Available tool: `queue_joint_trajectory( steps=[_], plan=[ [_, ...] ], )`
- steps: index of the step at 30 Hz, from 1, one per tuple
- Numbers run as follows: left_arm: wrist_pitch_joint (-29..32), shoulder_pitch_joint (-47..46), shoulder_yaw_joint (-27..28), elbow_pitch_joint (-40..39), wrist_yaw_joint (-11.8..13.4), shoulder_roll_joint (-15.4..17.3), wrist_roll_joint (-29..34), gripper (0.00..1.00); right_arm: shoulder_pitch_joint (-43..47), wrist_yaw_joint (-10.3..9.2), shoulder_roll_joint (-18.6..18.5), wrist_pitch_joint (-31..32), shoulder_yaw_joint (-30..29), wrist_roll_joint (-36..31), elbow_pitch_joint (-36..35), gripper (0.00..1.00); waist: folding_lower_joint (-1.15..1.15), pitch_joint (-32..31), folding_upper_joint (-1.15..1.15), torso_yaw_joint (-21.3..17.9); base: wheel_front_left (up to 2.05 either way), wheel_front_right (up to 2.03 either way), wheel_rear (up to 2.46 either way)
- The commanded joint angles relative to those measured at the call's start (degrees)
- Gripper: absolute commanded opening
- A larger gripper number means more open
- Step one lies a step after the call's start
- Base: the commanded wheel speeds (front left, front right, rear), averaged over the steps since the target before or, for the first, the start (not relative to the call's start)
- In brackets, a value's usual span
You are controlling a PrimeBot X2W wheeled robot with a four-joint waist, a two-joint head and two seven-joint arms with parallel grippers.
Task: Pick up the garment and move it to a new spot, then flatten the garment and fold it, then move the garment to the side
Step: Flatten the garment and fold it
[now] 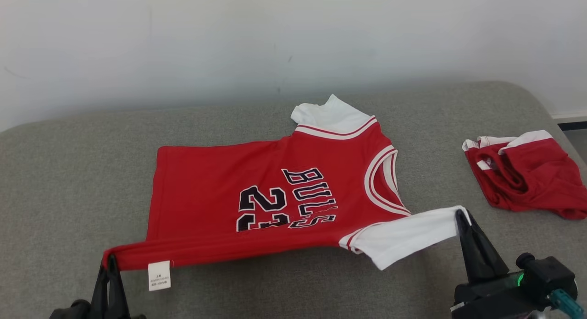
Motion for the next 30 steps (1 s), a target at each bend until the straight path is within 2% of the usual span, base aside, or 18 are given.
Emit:
queue_joint_trajectory(
  steps=[1,6,14,23,30],
  plan=[
    [-0.2,-1.2,0.5,-0.3,-0.3,0.0,0.5,0.0,-1.3,-0.17,-0.2,0.0,-0.3,0.1,-0.1,0.0,-0.01,0.9,-0.01,0.5,0.0,0.0,0.0],
    [-0.2,-3.2,-0.6,0.6,-1.7,0.0,1.6,0.0,-4.0,-0.17,-0.3,0.0,-1.3,0.1,2.0,0.0,-0.01,2.2,-0.01,1.5,0.0,0.0,0.0],
    [-0.2,-9.9,-3.0,5.3,-3.2,0.1,2.9,0.0,-11.5,-0.17,-0.2,0.0,-0.8,-1.5,10.9,0.0,-0.01,7.0,-0.01,2.3,0.0,0.0,0.0],
    [-0.2,-16.9,-4.1,10.5,-2.0,0.0,3.9,0.0,-19.9,-0.17,-1.4,0.0,-0.6,-2.0,15.9,0.0,-0.01,12.6,-0.01,2.3,0.0,0.0,0.0],
    [-0.2,-19.7,-3.7,12.7,-1.9,0.1,5.3,0.0,-23.3,-0.17,-1.4,0.0,-1.0,-3.1,19.5,0.0,-0.01,13.9,-0.01,2.4,0.0,0.0,0.0]
  ],
)
